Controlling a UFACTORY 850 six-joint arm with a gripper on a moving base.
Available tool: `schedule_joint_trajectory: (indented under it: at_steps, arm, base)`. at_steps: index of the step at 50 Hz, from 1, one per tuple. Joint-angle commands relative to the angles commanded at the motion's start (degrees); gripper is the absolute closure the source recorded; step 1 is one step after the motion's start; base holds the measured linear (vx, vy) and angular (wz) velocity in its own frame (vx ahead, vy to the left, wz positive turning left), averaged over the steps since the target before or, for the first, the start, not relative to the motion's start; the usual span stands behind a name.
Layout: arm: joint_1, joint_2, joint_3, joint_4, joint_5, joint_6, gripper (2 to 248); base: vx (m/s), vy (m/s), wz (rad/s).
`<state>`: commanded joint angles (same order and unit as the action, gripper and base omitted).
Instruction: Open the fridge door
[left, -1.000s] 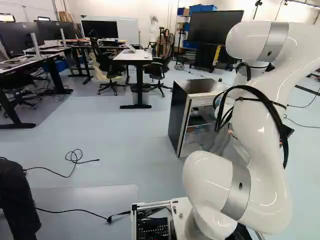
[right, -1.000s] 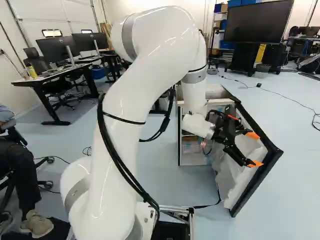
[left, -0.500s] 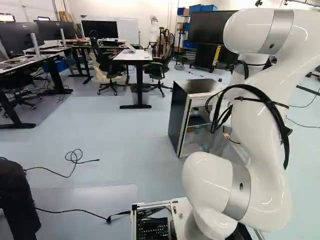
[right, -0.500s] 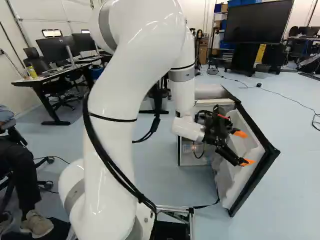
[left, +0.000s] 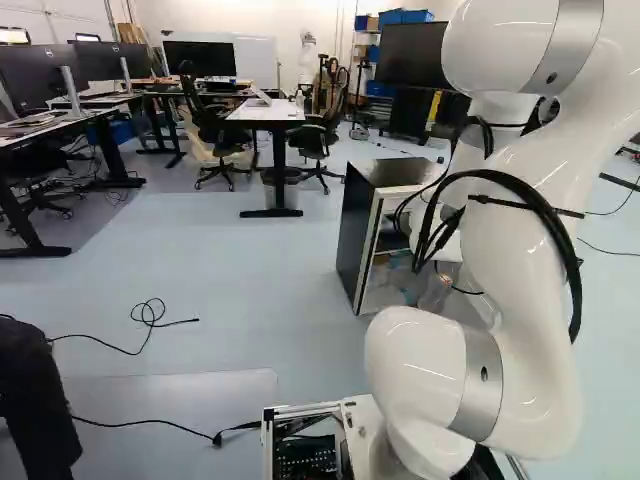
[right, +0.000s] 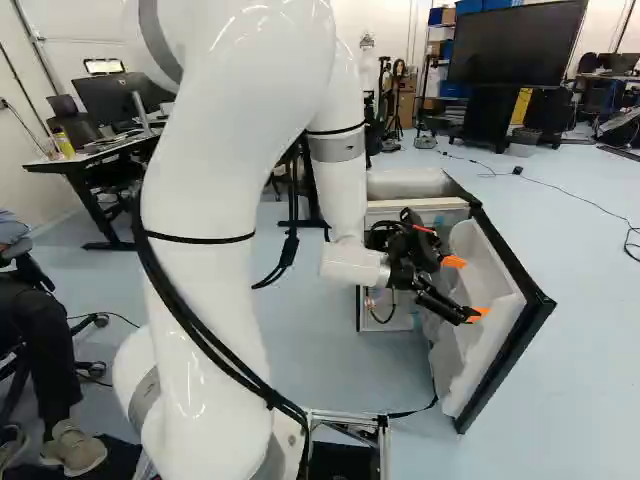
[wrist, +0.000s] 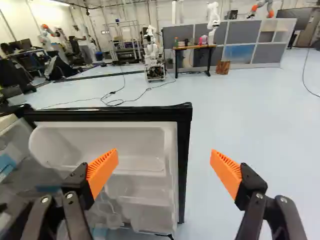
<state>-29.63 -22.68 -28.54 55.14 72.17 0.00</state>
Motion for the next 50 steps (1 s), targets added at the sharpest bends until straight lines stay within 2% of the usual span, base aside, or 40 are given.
schedule_joint_trajectory:
  at_steps: [28,50]
  arm:
    - [0.91,1.29,1.19,-1.74,-0.39,0.00,3]
    - [3.15,4.20,2.94,-5.90,-2.09,0.00,3]
  base:
    - [0.000,0.000,0.000]
    - [0.000,0.000,0.000]
